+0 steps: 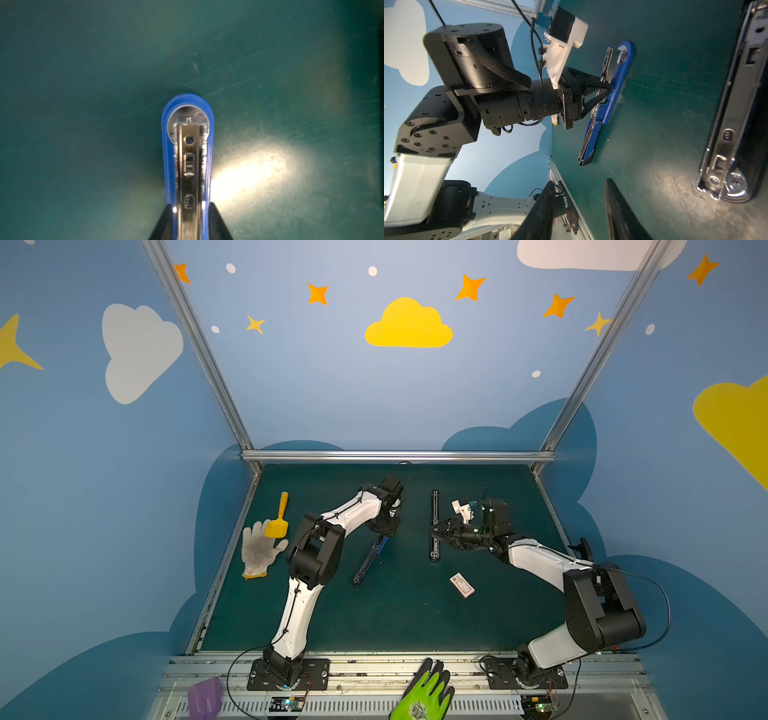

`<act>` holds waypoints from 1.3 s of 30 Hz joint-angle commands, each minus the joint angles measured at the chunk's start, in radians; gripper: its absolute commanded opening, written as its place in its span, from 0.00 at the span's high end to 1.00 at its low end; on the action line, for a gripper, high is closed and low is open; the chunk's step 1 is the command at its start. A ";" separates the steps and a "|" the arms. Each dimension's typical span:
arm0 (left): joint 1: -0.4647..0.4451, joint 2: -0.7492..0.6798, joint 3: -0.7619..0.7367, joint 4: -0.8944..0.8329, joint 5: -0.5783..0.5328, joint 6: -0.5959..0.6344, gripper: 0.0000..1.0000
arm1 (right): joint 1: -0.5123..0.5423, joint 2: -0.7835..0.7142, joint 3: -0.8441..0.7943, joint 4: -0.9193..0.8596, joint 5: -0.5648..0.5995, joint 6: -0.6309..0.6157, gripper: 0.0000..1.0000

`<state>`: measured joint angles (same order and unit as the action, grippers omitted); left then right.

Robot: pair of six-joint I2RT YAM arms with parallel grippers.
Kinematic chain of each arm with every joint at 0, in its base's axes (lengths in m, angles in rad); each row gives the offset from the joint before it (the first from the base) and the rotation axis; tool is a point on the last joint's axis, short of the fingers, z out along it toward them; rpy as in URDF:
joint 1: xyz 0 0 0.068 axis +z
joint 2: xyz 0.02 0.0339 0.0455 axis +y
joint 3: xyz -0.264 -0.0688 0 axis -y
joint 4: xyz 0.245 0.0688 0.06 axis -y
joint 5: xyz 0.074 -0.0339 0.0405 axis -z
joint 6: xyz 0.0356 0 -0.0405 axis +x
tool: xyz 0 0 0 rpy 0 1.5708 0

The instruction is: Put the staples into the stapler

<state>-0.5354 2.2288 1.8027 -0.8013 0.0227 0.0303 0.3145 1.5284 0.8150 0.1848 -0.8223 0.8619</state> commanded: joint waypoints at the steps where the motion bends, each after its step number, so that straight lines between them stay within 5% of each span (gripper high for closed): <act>1: -0.019 -0.040 0.009 -0.044 -0.045 -0.005 0.54 | -0.006 -0.030 -0.009 -0.038 0.011 -0.038 0.60; 4: -0.040 -0.114 -0.068 -0.039 -0.099 -0.047 0.44 | -0.008 -0.033 -0.005 -0.042 0.002 -0.044 0.60; 8: -0.083 -0.278 -0.254 0.002 -0.121 -0.160 0.44 | -0.008 -0.032 0.004 -0.062 -0.001 -0.063 0.59; 15: -0.141 -0.583 -0.615 0.226 0.165 -0.408 0.36 | -0.008 -0.007 0.001 -0.053 -0.012 -0.067 0.59; 18: -0.143 -0.583 -0.711 0.318 0.296 -0.486 0.36 | -0.008 0.005 -0.002 -0.034 -0.017 -0.054 0.59; 28: -0.112 -0.514 -0.795 0.398 0.156 -0.559 0.30 | -0.008 0.004 -0.008 -0.048 -0.015 -0.067 0.59; 39: 0.128 -0.571 -0.904 0.539 0.127 -0.613 0.28 | -0.017 -0.013 0.010 -0.099 -0.012 -0.096 0.60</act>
<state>-0.4736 1.6768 0.9192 -0.2996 0.1902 -0.5652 0.3042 1.5280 0.8146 0.1211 -0.8303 0.7959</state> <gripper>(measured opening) 0.717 0.403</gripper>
